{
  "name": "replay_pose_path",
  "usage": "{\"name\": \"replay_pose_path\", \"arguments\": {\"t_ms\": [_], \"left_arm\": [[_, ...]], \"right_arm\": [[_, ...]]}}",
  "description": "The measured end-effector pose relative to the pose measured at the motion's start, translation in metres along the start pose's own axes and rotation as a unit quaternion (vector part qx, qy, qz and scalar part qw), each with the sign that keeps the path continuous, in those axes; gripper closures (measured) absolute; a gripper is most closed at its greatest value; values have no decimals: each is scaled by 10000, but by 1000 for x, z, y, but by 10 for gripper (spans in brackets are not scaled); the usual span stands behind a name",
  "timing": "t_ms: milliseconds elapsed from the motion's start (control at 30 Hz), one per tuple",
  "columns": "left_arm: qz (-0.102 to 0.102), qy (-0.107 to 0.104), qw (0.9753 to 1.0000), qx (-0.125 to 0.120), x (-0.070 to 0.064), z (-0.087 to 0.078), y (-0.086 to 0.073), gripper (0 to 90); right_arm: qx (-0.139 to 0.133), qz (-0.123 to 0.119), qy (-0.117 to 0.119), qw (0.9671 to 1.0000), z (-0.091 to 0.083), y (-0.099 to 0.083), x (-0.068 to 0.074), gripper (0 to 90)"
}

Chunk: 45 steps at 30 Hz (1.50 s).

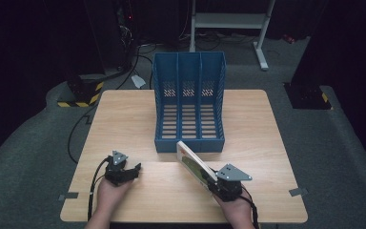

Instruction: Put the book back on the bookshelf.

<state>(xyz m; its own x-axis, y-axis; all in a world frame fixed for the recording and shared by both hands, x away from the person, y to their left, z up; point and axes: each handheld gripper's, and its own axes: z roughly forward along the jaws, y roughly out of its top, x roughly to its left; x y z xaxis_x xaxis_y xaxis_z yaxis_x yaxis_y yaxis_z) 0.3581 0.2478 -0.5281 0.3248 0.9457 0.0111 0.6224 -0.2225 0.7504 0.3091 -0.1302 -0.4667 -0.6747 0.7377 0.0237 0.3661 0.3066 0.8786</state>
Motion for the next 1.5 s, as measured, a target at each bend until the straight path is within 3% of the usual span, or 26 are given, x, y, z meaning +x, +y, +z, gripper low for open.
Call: {"name": "replay_pose_path", "arguments": {"t_ms": [400, 600, 733, 1100, 1233, 1500], "left_arm": [[-13, -5, 10000, -1, 0, 0, 0, 294], [-25, -14, 10000, -2, -1, -1, -1, 294], [-34, -16, 10000, -11, -1, -1, -1, 296], [38, -70, 10000, -14, -1, -2, -2, 302], [38, -63, 10000, -19, -1, -2, -2, 302], [38, -77, 10000, -17, -1, -2, -2, 302]], "right_arm": [[1, 83, 52, 10000, 0, 1, -4, 751], [-60, 7, 34, 10000, -1, 5, 0, 754], [-114, 201, 197, 9995, -2, 7, -3, 754], [-217, 16, 266, 9994, -10, 20, 1, 755], [-229, -89, 178, 9995, -10, 26, 4, 755], [-329, -19, 249, 9991, -10, 30, 11, 755]]}}
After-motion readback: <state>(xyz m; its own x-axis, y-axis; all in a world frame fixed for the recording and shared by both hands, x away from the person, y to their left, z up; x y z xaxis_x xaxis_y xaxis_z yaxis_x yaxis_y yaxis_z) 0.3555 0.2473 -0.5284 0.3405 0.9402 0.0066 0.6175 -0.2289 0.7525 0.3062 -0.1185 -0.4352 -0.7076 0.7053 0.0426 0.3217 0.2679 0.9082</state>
